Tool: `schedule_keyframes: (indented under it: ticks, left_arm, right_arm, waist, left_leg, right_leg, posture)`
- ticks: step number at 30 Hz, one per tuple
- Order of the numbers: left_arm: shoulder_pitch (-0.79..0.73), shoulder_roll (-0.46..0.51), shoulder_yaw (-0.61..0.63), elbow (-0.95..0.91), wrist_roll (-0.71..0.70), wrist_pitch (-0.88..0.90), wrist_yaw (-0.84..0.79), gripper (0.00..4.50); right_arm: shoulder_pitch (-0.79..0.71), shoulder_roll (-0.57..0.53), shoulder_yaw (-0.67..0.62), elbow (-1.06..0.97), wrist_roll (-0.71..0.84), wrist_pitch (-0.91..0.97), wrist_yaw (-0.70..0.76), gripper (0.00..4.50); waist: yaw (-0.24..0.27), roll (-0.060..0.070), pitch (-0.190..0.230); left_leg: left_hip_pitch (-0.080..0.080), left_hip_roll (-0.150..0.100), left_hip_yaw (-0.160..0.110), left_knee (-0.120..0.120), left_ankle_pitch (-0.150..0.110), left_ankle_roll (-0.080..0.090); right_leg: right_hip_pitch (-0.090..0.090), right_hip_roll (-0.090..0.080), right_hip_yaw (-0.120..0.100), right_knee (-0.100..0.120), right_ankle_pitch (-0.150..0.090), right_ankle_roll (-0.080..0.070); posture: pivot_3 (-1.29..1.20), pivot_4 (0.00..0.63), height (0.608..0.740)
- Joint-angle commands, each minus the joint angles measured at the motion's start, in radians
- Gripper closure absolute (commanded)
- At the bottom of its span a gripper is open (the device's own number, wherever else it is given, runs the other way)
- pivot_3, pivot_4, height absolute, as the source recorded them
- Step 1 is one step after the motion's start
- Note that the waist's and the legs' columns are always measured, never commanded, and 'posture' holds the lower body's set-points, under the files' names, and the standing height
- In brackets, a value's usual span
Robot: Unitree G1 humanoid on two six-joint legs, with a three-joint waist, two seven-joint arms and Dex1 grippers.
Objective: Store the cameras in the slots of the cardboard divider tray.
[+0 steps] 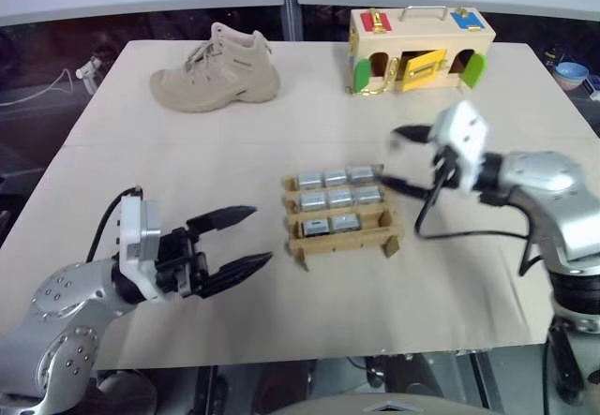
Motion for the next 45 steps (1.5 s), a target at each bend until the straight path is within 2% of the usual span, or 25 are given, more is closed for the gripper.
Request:
schedule_keyframes:
  ticks: [1, 3, 8, 12, 18, 23, 34, 35, 36, 38, 40, 45]
  left_arm:
    - [-0.105, -0.009, -0.059, -0.035, -0.044, 0.02, 0.044, 0.52]
    - [-0.174, -0.019, -0.103, -0.015, -0.038, 0.028, 0.055, 0.52]
    - [-0.288, -0.037, -0.176, 0.043, -0.002, 0.036, 0.072, 0.52]
    - [-0.307, -0.038, -0.202, 0.061, 0.036, 0.03, 0.08, 0.52]
    - [-0.27, -0.042, -0.187, 0.034, 0.051, 0.026, 0.093, 0.52]
    - [-0.235, -0.045, -0.172, 0.003, 0.05, 0.021, 0.118, 0.52]
    - [-0.217, -0.053, -0.171, -0.014, 0.055, 0.014, 0.133, 0.52]
    - [-0.217, -0.053, -0.17, -0.013, 0.055, 0.014, 0.132, 0.52]
    - [-0.218, -0.052, -0.169, -0.013, 0.054, 0.014, 0.133, 0.52]
    - [-0.219, -0.052, -0.168, -0.012, 0.053, 0.015, 0.133, 0.52]
    - [-0.224, -0.053, -0.168, -0.01, 0.049, 0.019, 0.136, 0.52]
    - [-0.236, -0.06, -0.171, -0.011, 0.025, 0.045, 0.163, 0.52]
  right_arm:
    - [0.05, -0.048, -0.105, 0.048, -0.078, 0.092, -0.168, 0.01]
    - [0.056, -0.059, -0.106, 0.125, -0.127, 0.128, -0.249, 0.01]
    - [-0.005, -0.081, -0.054, 0.329, -0.148, 0.145, -0.258, 0.01]
    - [-0.108, -0.091, -0.012, 0.533, -0.17, 0.119, -0.255, 0.01]
    - [-0.206, -0.075, 0.005, 0.75, -0.184, 0.095, -0.264, 0.01]
    - [-0.252, -0.076, 0.034, 0.831, -0.192, 0.131, -0.261, 0.01]
    - [-0.259, -0.072, 0.051, 0.876, -0.194, 0.127, -0.256, 0.01]
    - [-0.259, -0.073, 0.05, 0.874, -0.195, 0.13, -0.258, 0.53]
    - [-0.257, -0.074, 0.049, 0.871, -0.194, 0.133, -0.258, 0.81]
    - [-0.255, -0.075, 0.047, 0.864, -0.191, 0.141, -0.258, 1.91]
    - [-0.248, -0.079, 0.046, 0.842, -0.189, 0.154, -0.256, 2.51]
    - [-0.189, -0.11, 0.053, 0.678, -0.179, 0.196, -0.233, 2.55]
  waist:
    - [0.004, 0.0, 0.0]
    - [0.002, 0.0, 0.0]
    - [-0.022, 0.001, 0.0]
    - [-0.034, 0.001, 0.0]
    - [-0.025, 0.001, 0.0]
    - [-0.024, 0.001, 0.0]
    - [-0.024, 0.001, 0.0]
    - [-0.024, 0.001, 0.0]
    - [-0.024, 0.001, 0.0]
    - [-0.024, 0.001, 0.0]
    - [-0.025, 0.001, 0.0]
    - [-0.024, 0.001, 0.0]
  left_leg:
    - [0.0, 0.0, 0.0, 0.0, 0.0, 0.0]
    - [0.0, -0.002, 0.001, 0.0, 0.0, 0.0]
    - [0.001, -0.002, 0.009, 0.0, 0.0, 0.0]
    - [0.001, -0.001, 0.011, 0.0, 0.0, 0.0]
    - [0.0, -0.001, 0.01, -0.001, 0.0, 0.0]
    - [-0.001, -0.001, 0.011, -0.001, 0.0, 0.0]
    - [-0.001, -0.001, 0.011, -0.001, 0.0, 0.0]
    - [-0.001, -0.001, 0.011, -0.001, 0.0, 0.001]
    - [-0.001, -0.001, 0.011, -0.001, 0.0, 0.001]
    - [-0.001, -0.001, 0.011, -0.001, 0.0, 0.001]
    - [0.0, -0.001, 0.011, -0.001, 0.0, 0.001]
    - [-0.001, -0.001, 0.011, -0.001, 0.0, 0.0]
  right_leg:
    - [0.0, 0.0, 0.0, 0.0, 0.0, 0.0]
    - [0.0, 0.0, 0.0, 0.0, 0.0, 0.0]
    - [0.0, 0.004, 0.004, 0.001, 0.002, 0.002]
    - [-0.001, 0.004, 0.006, 0.0, 0.003, 0.004]
    - [-0.002, 0.004, 0.005, -0.001, 0.003, 0.004]
    - [-0.002, 0.004, 0.006, -0.001, 0.003, 0.004]
    - [-0.002, 0.004, 0.006, -0.001, 0.003, 0.004]
    - [-0.002, 0.004, 0.006, -0.001, 0.003, 0.004]
    - [-0.002, 0.004, 0.006, -0.001, 0.003, 0.004]
    - [-0.002, 0.004, 0.006, -0.001, 0.003, 0.004]
    - [-0.002, 0.004, 0.006, -0.001, 0.003, 0.004]
    - [-0.002, 0.004, 0.006, -0.001, 0.003, 0.004]
  posture:
    - [0.0, 0.15, 0.74]
    - [0.0, 0.15, 0.74]
    - [0.0, 0.15, 0.74]
    - [0.0, 0.15, 0.74]
    - [0.0, 0.15, 0.74]
    - [0.0, 0.15, 0.74]
    - [0.0, 0.15, 0.74]
    - [0.0, 0.15, 0.74]
    - [0.0, 0.15, 0.74]
    - [0.0, 0.15, 0.74]
    - [0.0, 0.15, 0.74]
    - [0.0, 0.15, 0.74]
